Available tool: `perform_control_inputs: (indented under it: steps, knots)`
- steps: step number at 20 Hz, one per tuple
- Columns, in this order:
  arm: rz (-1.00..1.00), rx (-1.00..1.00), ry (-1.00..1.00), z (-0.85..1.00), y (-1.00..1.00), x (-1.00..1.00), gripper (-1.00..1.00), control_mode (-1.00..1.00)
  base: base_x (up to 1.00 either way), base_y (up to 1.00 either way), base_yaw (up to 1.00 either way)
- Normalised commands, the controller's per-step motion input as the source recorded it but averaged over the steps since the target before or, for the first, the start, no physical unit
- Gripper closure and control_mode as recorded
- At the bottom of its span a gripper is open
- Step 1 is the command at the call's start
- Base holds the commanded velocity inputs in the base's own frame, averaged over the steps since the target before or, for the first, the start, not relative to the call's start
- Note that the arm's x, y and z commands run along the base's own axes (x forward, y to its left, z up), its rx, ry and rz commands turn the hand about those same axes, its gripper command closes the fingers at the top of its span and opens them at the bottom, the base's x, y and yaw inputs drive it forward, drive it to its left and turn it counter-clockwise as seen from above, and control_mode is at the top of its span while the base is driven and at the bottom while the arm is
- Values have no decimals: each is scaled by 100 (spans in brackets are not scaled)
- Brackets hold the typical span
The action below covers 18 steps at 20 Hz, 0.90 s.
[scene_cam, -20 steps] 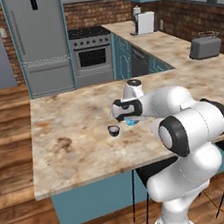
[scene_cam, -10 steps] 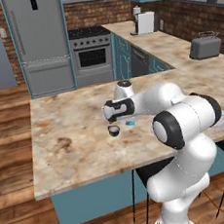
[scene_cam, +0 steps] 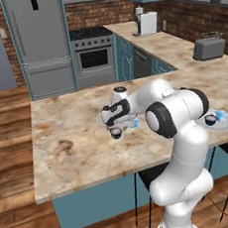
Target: Place two yogurt containers on each plate.
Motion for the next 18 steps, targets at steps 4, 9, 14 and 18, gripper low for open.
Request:
perform_control_inputs:
  steps: [4, 9, 14, 18]
  knots:
    - [5, 0, 2, -30, 12, 0, -100, -100, 0, 0, 0]
    - [5, 0, 0, -24, 0, 0, -100, -100, 0, 0, 0]
    - [3, -4, 0, -15, -1, 0, -100, -100, 0, 0, 0]
    - [4, -2, -2, -10, 0, 0, -100, -100, 0, 0, 0]
